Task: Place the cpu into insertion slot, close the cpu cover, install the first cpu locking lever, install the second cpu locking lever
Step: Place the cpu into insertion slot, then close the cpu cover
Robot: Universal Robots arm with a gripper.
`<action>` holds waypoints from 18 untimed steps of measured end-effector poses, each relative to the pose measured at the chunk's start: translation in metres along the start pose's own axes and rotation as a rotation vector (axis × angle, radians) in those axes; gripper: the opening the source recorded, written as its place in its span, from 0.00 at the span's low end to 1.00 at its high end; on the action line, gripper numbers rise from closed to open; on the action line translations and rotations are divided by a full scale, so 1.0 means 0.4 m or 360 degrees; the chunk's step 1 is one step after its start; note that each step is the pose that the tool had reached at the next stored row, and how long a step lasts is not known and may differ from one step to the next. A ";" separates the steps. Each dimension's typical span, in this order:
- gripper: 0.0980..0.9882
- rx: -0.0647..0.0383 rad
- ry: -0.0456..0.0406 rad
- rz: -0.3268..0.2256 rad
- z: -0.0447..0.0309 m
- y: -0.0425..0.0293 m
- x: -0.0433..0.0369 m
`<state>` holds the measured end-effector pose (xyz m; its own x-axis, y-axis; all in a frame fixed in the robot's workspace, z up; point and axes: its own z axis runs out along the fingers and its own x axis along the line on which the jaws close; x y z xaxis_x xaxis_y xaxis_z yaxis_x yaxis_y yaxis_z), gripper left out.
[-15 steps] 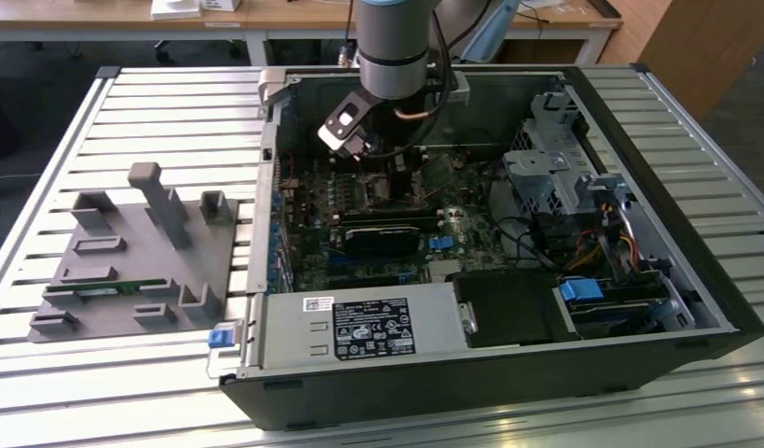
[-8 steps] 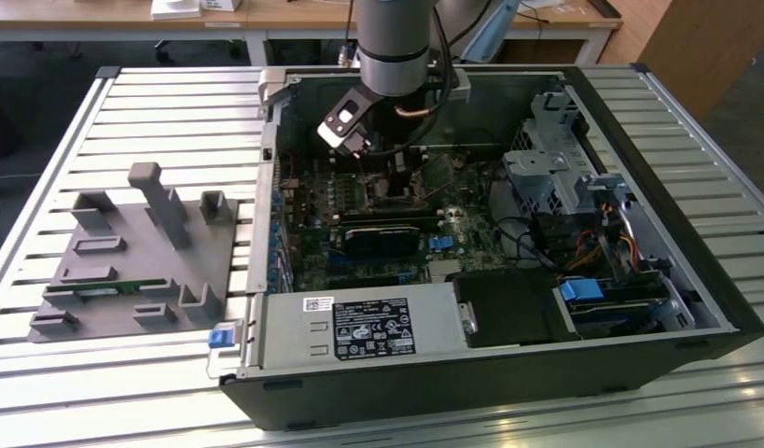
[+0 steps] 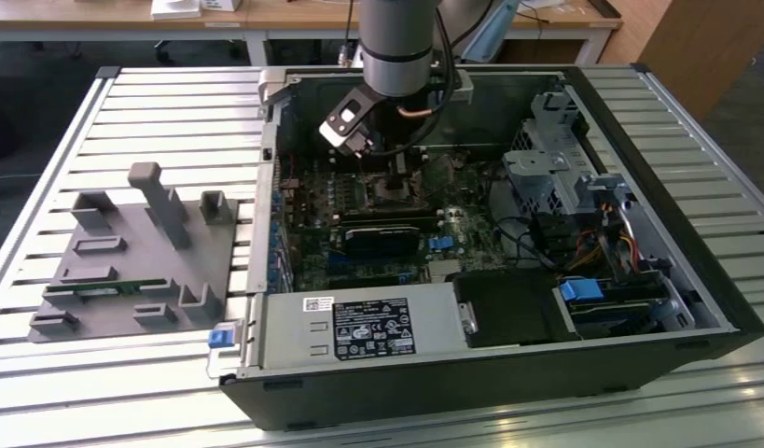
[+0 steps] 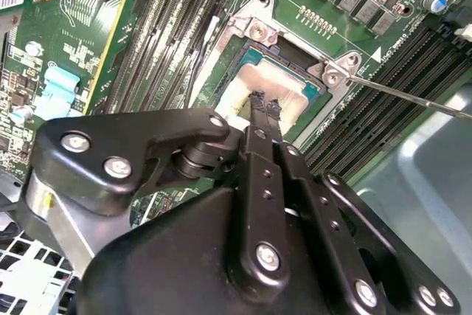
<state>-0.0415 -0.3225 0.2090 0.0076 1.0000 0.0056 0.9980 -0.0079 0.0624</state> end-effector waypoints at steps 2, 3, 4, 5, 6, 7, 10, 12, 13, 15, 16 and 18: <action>0.02 0.0000 0.0001 0.0000 -0.002 0.000 0.000; 0.02 0.0000 0.0002 0.0000 -0.003 0.000 0.000; 0.02 0.0000 0.0002 0.0000 -0.004 0.000 0.000; 0.02 0.0000 0.0002 0.0000 -0.004 0.000 0.000; 0.02 0.0000 0.0002 0.0001 -0.005 0.000 0.000; 0.02 0.0000 0.0002 0.0001 -0.006 0.001 0.000; 0.02 0.0000 0.0002 0.0001 -0.010 0.001 0.000; 0.02 0.0000 0.0002 0.0001 -0.013 0.001 0.000; 0.02 0.0000 0.0002 0.0002 -0.014 0.001 0.000; 0.02 0.0000 0.0002 0.0003 -0.017 0.001 0.000; 0.02 0.0000 0.0002 0.0003 -0.018 0.001 0.000; 0.02 0.0000 0.0002 0.0003 -0.021 0.002 0.000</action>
<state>-0.0414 -0.3225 0.2176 0.0095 0.9999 0.0069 0.9980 -0.0099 0.0624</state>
